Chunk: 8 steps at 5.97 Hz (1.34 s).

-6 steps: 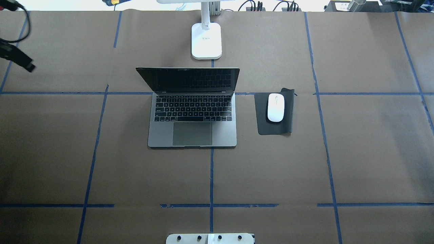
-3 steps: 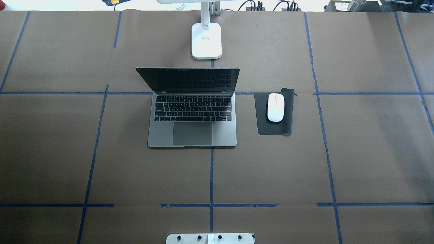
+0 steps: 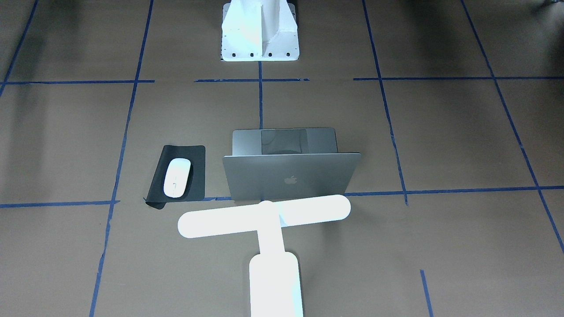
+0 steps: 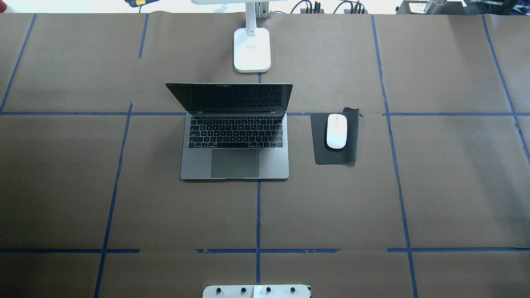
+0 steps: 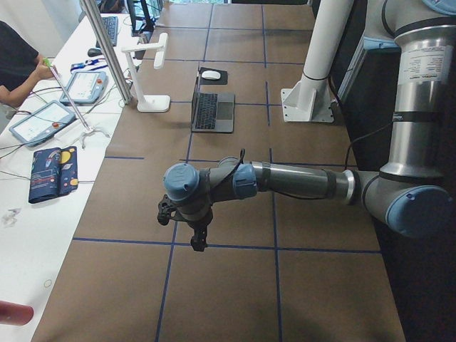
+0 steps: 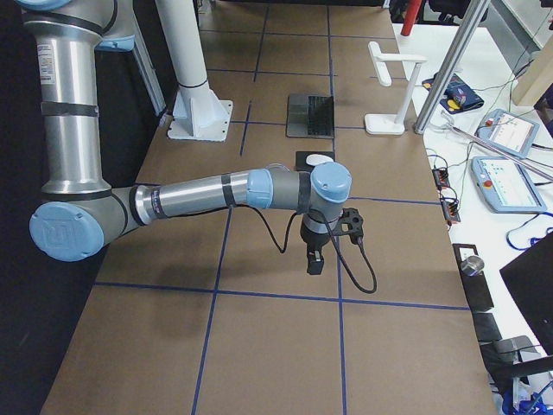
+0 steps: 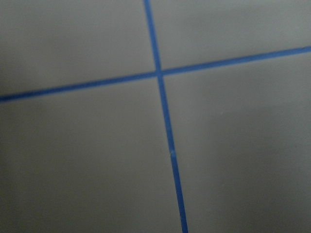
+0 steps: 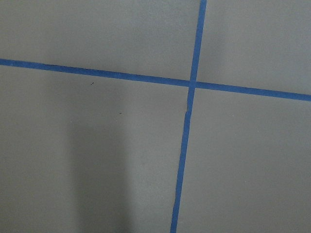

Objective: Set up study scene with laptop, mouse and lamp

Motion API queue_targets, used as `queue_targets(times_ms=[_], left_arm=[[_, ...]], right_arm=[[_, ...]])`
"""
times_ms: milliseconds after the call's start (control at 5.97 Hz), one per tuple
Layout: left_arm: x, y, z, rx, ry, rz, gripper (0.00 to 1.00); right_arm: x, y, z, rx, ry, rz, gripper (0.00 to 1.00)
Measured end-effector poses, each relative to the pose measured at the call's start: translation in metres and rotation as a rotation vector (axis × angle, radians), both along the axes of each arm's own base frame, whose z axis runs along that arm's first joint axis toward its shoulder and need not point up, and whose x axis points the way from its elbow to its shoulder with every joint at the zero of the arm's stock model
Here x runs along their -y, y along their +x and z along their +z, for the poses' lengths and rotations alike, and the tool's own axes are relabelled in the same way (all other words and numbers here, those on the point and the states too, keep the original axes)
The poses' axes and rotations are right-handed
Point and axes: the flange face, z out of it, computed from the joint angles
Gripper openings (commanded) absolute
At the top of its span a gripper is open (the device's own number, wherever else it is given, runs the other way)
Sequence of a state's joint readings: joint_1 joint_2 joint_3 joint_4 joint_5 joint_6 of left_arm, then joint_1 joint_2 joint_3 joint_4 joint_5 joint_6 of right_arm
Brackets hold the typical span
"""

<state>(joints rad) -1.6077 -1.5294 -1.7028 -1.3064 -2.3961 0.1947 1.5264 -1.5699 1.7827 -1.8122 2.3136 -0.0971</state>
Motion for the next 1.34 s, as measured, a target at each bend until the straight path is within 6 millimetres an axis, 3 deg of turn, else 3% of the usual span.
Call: queue_targets(times_ms=[335,1340], left_arm=[[-0.015,0.0,-0.005,0.006,-0.029,-0.052,1.0],[-0.031,-0.004,-0.013,0.068,0.093,0.008,1.0]], right_arm=[[0.0,-0.002,0.01,0.013,-0.021,-0.001,1.0],[-0.002,-0.005,0.023,0.048,-0.046,0.007,1.0]])
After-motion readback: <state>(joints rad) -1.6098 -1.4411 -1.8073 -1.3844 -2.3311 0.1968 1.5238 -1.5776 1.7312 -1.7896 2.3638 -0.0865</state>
